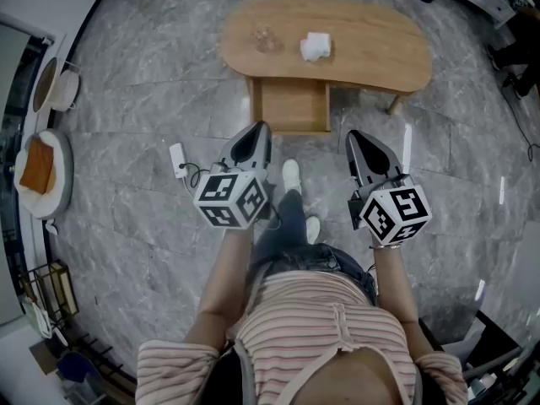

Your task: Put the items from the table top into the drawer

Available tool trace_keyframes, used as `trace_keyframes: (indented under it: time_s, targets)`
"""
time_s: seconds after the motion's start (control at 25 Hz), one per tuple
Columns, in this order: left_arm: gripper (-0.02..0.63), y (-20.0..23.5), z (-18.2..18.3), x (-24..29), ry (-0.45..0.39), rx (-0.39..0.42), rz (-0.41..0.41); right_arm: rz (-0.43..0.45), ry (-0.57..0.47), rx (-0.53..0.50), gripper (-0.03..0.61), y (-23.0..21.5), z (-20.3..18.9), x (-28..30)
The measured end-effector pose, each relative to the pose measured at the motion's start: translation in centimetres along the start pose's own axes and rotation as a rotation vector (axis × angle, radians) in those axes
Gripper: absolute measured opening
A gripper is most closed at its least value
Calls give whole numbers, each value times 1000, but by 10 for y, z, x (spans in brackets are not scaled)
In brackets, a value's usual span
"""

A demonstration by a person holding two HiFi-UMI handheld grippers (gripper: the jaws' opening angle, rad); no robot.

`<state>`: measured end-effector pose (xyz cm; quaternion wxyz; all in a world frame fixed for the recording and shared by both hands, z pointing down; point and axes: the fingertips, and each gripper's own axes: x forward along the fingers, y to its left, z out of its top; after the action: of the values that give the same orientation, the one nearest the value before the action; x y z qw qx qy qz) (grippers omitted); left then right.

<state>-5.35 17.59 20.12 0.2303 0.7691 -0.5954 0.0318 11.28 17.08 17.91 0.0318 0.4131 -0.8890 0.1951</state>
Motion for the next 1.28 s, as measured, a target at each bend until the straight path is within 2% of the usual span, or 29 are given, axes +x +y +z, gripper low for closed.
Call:
trace_keyframes:
  time_s: [0.68, 1.0, 1.28]
  targets:
    - [14, 129, 56, 142, 82, -54, 55, 2, 108, 25, 8, -43, 32, 187]
    - [14, 179, 61, 201, 139, -88, 82, 3, 170, 13, 8, -56, 32, 248]
    - [14, 230, 38, 250, 207, -132, 155, -2, 220, 2, 8, -76, 19, 289]
